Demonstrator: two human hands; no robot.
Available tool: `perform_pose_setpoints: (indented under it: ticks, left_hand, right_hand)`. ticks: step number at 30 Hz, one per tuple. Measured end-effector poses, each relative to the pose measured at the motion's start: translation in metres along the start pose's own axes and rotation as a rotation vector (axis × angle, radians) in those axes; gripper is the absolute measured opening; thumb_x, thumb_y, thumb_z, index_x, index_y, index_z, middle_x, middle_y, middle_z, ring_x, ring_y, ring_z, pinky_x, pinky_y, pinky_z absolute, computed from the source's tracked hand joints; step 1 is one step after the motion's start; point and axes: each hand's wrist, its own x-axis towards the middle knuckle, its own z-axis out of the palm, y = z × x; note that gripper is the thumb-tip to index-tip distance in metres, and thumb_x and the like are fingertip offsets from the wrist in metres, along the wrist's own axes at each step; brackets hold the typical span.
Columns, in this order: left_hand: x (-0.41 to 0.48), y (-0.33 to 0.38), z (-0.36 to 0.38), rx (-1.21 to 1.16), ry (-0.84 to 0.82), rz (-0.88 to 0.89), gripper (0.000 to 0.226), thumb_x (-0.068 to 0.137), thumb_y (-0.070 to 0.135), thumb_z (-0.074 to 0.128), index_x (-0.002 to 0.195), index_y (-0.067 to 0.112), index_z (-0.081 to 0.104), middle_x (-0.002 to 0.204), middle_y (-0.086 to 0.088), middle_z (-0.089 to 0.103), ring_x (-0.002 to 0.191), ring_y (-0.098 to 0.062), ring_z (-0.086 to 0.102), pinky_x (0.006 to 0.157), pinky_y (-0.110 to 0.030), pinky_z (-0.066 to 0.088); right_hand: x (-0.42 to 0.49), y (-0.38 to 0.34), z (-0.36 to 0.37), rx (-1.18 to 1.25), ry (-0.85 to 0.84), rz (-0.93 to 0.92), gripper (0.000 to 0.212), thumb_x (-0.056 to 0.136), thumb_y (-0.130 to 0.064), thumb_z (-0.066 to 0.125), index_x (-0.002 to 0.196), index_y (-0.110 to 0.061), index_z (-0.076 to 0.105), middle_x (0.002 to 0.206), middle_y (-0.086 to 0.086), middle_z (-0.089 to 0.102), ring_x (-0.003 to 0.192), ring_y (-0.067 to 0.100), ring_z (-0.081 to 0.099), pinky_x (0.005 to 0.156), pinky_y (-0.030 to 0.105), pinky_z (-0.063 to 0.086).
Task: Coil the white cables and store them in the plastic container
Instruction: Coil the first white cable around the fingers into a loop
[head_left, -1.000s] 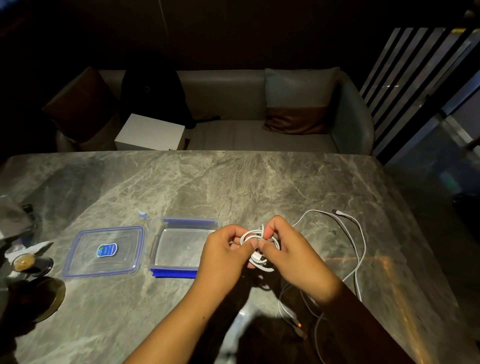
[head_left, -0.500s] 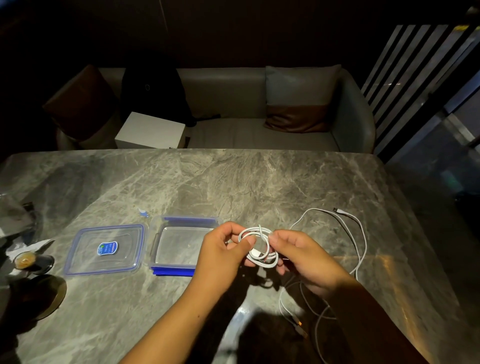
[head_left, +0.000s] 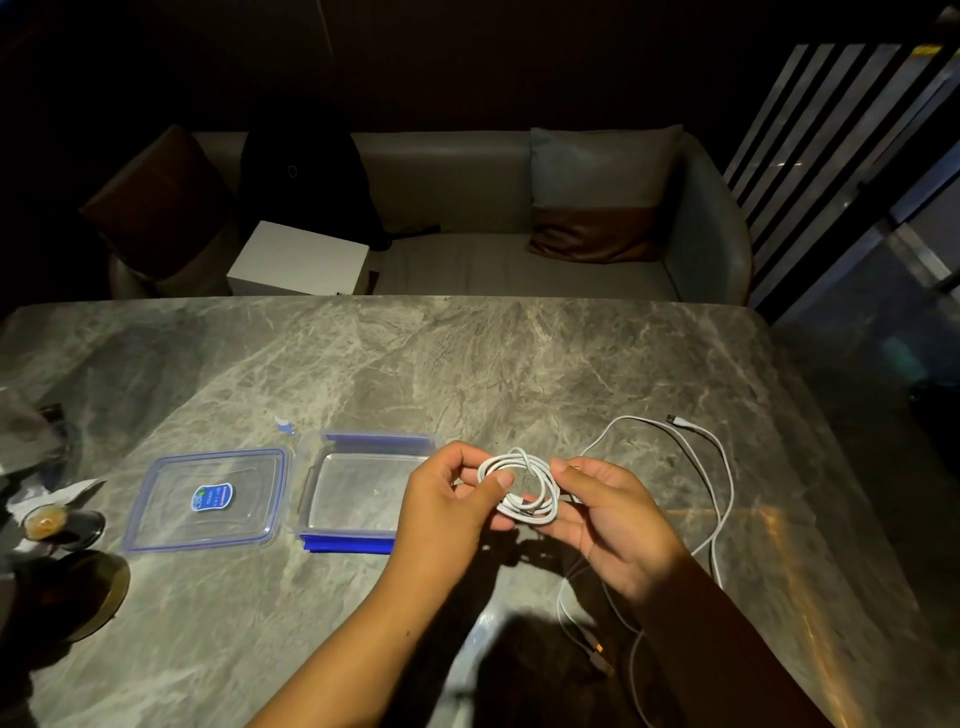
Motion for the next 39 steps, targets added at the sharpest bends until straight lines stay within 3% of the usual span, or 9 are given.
perform_pose_setpoints:
  ticks: [7, 10, 15, 19, 22, 26, 29, 34, 39]
  left_hand:
    - [0.004, 0.002, -0.001, -0.007, -0.042, -0.022, 0.011, 0.090, 0.006, 0.067, 0.088, 0.001, 0.057, 0.075, -0.009, 0.073, 0.066, -0.026, 0.070, 0.058, -0.037, 0.056]
    - [0.005, 0.002, 0.000, -0.075, -0.054, -0.069, 0.011, 0.091, 0.005, 0.064, 0.089, -0.002, 0.057, 0.083, -0.016, 0.075, 0.074, -0.027, 0.073, 0.056, -0.030, 0.055]
    - [0.003, 0.003, 0.002, -0.243, -0.007, -0.158, 0.010, 0.089, 0.001, 0.065, 0.087, 0.001, 0.056, 0.081, -0.017, 0.076, 0.070, -0.022, 0.073, 0.051, -0.023, 0.054]
    - [0.003, 0.000, 0.000, -0.180, 0.045, -0.118, 0.014, 0.089, 0.001, 0.066, 0.082, 0.004, 0.054, 0.079, -0.016, 0.076, 0.069, -0.023, 0.073, 0.055, -0.026, 0.055]
    - [0.004, 0.001, -0.001, -0.160, 0.041, -0.102, 0.014, 0.089, 0.001, 0.066, 0.081, 0.004, 0.054, 0.079, -0.016, 0.076, 0.070, -0.025, 0.074, 0.057, -0.028, 0.056]
    - [0.005, -0.002, -0.003, -0.197, 0.041, -0.122, 0.011, 0.088, -0.001, 0.066, 0.088, 0.001, 0.056, 0.081, -0.018, 0.076, 0.071, -0.026, 0.074, 0.057, -0.028, 0.057]
    - [0.005, -0.007, -0.007, -0.177, 0.040, -0.136, 0.015, 0.088, -0.003, 0.065, 0.101, 0.005, 0.061, 0.088, -0.015, 0.076, 0.076, -0.027, 0.074, 0.058, -0.029, 0.057]
    - [0.007, -0.011, -0.010, -0.076, 0.007, -0.137, 0.015, 0.090, -0.001, 0.064, 0.098, 0.009, 0.072, 0.087, -0.011, 0.077, 0.078, -0.024, 0.075, 0.059, -0.025, 0.056]
    - [0.009, -0.019, -0.017, -0.168, -0.051, -0.209, 0.014, 0.092, 0.003, 0.063, 0.101, 0.006, 0.073, 0.089, -0.018, 0.076, 0.077, -0.023, 0.073, 0.062, -0.026, 0.059]
  right_hand:
    - [-0.001, -0.004, 0.000, 0.110, 0.018, -0.040, 0.034, 0.102, -0.016, 0.048, 0.117, 0.015, 0.050, 0.099, 0.030, 0.072, 0.083, 0.036, 0.075, 0.066, 0.037, 0.062]
    - [0.001, -0.002, -0.001, 0.142, 0.012, -0.049, 0.038, 0.104, -0.018, 0.044, 0.123, 0.015, 0.046, 0.102, 0.033, 0.070, 0.086, 0.036, 0.074, 0.068, 0.037, 0.062]
    - [0.001, -0.001, 0.003, 0.165, 0.038, -0.084, 0.017, 0.104, -0.015, 0.044, 0.104, 0.001, 0.051, 0.099, 0.032, 0.071, 0.081, 0.034, 0.075, 0.063, 0.035, 0.061]
    - [0.001, 0.001, 0.009, 0.089, 0.057, -0.102, 0.013, 0.102, -0.013, 0.047, 0.094, -0.005, 0.054, 0.089, 0.023, 0.075, 0.076, 0.028, 0.075, 0.062, 0.035, 0.062]
    - [0.002, 0.006, 0.014, 0.119, 0.019, -0.077, 0.007, 0.097, -0.014, 0.056, 0.099, -0.007, 0.057, 0.093, 0.018, 0.075, 0.080, 0.025, 0.074, 0.071, 0.036, 0.062]
    - [0.006, 0.018, 0.016, 0.166, 0.042, -0.144, 0.029, 0.091, -0.007, 0.062, 0.118, -0.015, 0.055, 0.093, 0.018, 0.074, 0.081, 0.025, 0.073, 0.070, 0.039, 0.061]
    - [0.008, 0.019, 0.012, 0.059, 0.026, -0.226, 0.037, 0.084, -0.016, 0.069, 0.120, -0.014, 0.061, 0.100, 0.024, 0.072, 0.087, 0.030, 0.071, 0.081, 0.046, 0.058]
    - [0.011, 0.017, 0.007, -0.336, 0.024, -0.298, 0.010, 0.088, -0.005, 0.068, 0.096, -0.009, 0.072, 0.079, 0.007, 0.075, 0.068, 0.017, 0.068, 0.057, 0.025, 0.052]
    - [0.015, 0.015, 0.001, -0.470, 0.048, -0.348, 0.009, 0.087, -0.002, 0.069, 0.082, -0.008, 0.073, 0.061, -0.003, 0.066, 0.055, 0.006, 0.060, 0.051, 0.018, 0.046]
